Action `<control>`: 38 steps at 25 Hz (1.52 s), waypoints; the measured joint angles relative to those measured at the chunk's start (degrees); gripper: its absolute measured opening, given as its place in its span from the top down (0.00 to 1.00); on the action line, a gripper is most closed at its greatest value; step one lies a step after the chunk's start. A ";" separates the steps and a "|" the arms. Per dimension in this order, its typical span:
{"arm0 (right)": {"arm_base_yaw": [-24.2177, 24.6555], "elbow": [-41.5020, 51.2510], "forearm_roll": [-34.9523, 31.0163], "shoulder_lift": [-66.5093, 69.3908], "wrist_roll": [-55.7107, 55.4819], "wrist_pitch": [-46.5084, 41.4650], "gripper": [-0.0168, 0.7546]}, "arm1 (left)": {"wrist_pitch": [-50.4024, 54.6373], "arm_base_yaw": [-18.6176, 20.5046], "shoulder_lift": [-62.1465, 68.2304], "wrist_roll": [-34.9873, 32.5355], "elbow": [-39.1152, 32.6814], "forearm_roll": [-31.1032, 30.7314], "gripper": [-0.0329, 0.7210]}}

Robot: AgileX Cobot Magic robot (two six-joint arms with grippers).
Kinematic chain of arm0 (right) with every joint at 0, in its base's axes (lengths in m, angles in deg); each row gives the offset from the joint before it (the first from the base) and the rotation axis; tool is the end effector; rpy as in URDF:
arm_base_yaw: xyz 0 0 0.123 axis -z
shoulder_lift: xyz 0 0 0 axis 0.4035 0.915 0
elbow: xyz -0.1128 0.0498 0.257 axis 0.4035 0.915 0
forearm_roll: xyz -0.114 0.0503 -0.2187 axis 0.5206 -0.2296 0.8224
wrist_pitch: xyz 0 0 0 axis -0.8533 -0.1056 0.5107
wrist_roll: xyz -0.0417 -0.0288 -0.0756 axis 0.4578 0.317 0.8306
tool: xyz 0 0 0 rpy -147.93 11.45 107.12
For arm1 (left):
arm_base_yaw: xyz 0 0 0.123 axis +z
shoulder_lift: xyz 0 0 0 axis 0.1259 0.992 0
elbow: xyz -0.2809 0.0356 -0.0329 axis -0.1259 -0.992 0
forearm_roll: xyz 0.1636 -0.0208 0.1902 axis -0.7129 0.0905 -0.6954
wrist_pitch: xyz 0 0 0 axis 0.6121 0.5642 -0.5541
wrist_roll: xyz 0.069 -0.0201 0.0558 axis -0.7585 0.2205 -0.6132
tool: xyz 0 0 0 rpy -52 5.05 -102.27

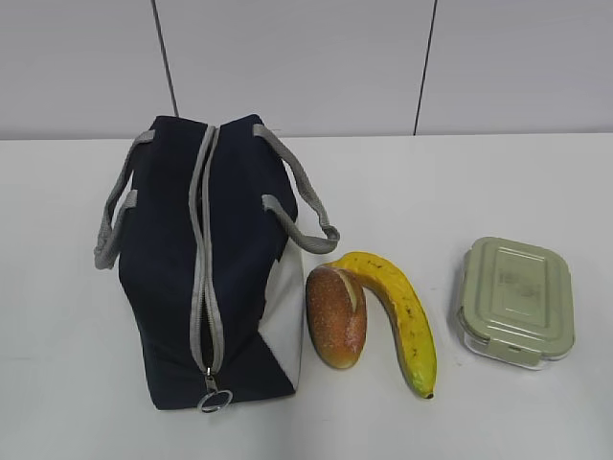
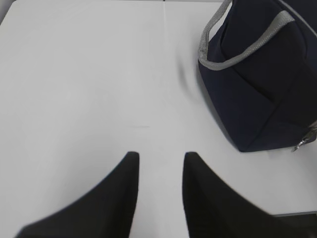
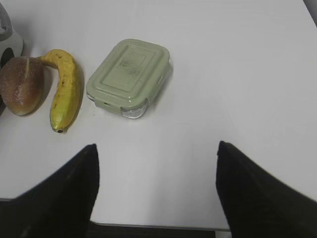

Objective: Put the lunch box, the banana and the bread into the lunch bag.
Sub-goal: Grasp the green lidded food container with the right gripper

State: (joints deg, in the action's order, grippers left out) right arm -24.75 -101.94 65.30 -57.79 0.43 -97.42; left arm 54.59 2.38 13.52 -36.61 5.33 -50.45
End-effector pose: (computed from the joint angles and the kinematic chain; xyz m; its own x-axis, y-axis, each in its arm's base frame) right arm -0.0120 -0.0023 0.2715 -0.5054 -0.0724 -0.8598 -0.0290 0.9973 -0.0669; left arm -0.0122 0.0009 0.2793 -0.4697 -0.0028 -0.8828 0.0646 0.9972 -0.0375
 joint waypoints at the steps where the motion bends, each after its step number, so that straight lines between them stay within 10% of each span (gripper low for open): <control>1: 0.00 0.00 0.00 0.00 0.00 0.00 0.27 | 0.00 0.00 0.00 0.00 0.00 0.00 0.65; 21: 0.00 0.00 0.00 0.00 0.00 0.00 0.27 | -0.45 0.00 1.41 0.00 0.12 1.78 0.65; 38: 0.00 0.00 0.00 0.00 0.00 0.00 0.27 | -10.40 -2.37 47.63 -0.66 15.87 18.16 0.63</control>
State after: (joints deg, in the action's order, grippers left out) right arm -24.75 -101.94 65.30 -57.79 0.43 -97.42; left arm 44.20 0.01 61.14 -37.27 21.20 -32.29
